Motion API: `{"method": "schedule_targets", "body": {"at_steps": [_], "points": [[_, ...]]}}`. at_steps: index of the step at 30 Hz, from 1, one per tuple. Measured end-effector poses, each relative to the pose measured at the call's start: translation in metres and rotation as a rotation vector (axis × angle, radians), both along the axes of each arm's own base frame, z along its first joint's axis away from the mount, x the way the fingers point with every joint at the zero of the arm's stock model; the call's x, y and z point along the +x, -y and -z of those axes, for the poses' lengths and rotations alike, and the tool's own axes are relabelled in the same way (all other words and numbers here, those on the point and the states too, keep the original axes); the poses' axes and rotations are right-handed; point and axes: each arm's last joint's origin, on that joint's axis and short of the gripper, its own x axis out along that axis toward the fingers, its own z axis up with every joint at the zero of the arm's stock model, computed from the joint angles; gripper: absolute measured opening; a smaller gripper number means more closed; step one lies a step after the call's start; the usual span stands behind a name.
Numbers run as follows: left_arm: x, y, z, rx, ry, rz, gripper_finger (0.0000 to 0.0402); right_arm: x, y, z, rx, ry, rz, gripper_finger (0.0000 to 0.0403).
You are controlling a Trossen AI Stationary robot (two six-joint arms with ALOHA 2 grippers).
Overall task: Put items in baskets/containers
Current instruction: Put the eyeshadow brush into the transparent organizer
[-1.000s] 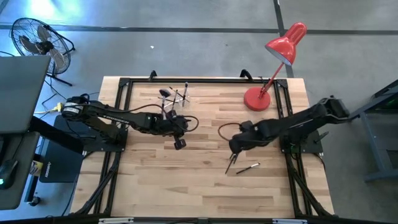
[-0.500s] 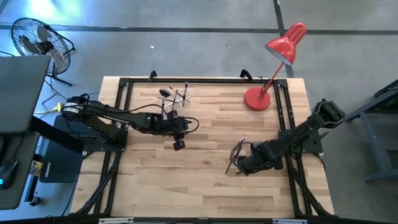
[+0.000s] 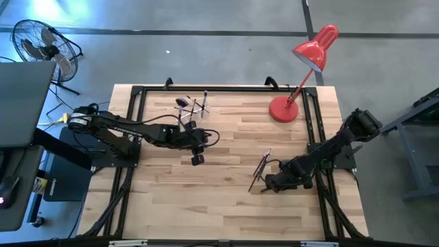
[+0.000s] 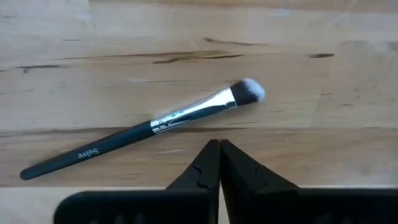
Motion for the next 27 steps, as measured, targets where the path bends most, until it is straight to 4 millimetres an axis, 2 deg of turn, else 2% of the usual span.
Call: {"method": "schedule_targets", "body": {"at_steps": [9, 18, 24, 27], "points": [[0.0, 0.0, 0.0, -0.002, 0.001, 0.0, 0.0111, 0.001, 0.014, 0.001, -0.108, -0.01, -0.036, 0.0002], [0.0, 0.0, 0.0, -0.008, 0.003, 0.005, 0.0111, 0.001, 0.018, 0.001, -0.203, 0.027, -0.092, 0.0001], [0.003, 0.001, -0.003, -0.015, 0.046, 0.009, 0.0111, 0.007, 0.018, -0.001, -0.285, 0.114, -0.167, 0.0001], [0.004, 0.001, -0.004, -0.031, 0.061, 0.023, 0.0111, 0.017, 0.021, -0.006, -0.443, 0.195, -0.189, 0.0]]}}
